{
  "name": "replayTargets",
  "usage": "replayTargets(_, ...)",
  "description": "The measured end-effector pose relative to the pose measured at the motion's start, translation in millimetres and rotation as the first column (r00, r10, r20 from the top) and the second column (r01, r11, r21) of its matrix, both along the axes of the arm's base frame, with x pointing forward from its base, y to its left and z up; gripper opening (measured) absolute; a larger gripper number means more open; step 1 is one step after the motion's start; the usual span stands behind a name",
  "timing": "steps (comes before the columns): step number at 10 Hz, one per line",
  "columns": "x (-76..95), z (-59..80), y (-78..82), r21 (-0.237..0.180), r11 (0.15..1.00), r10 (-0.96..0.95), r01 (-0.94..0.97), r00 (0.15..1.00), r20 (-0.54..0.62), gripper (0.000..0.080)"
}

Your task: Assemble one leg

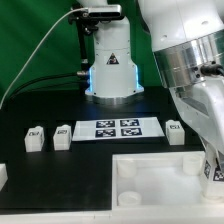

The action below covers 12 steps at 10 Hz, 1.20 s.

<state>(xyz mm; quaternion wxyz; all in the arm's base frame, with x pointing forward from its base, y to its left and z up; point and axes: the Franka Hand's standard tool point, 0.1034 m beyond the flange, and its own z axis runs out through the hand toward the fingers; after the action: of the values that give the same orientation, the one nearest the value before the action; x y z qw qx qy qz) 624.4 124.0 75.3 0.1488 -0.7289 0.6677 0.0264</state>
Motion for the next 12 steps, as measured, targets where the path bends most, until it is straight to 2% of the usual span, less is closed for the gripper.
replayTargets(1,-0.1,-0.1,-0.1,-0.009,0.998,0.054,-0.054,0.998,0.014,0.0312)
replayTargets(2,-0.1,-0.1,0.2,-0.01,0.998,0.061,-0.061,0.998,0.015,0.0407)
replayTargets(3,-1.2,-0.9,-1.4,-0.048,0.975,0.219,-0.217,0.975,0.037,0.0543)
replayTargets(4,-1.8,-1.3,-4.2,-0.104,0.902,0.427,-0.42,0.902,0.057,0.0616)
replayTargets(5,-2.1,-1.7,-3.6,-0.14,0.84,0.536,-0.524,0.841,0.069,0.0643)
replayTargets(7,-2.0,-2.1,-4.8,-0.179,0.743,0.664,-0.645,0.743,0.084,0.0648)
replayTargets(9,-2.3,-2.4,-5.5,-0.224,0.61,0.789,-0.76,0.608,0.088,0.0649)
replayTargets(10,0.4,-0.2,-9.1,-0.289,0.321,0.944,-0.902,0.329,0.022,0.0649)
replayTargets(11,3.1,0.6,-11.3,-0.319,0.2,0.978,-0.926,0.211,0.001,0.0649)
replayTargets(12,2.6,-0.2,-11.2,-0.317,0.215,0.974,-0.924,0.226,0.004,0.0649)
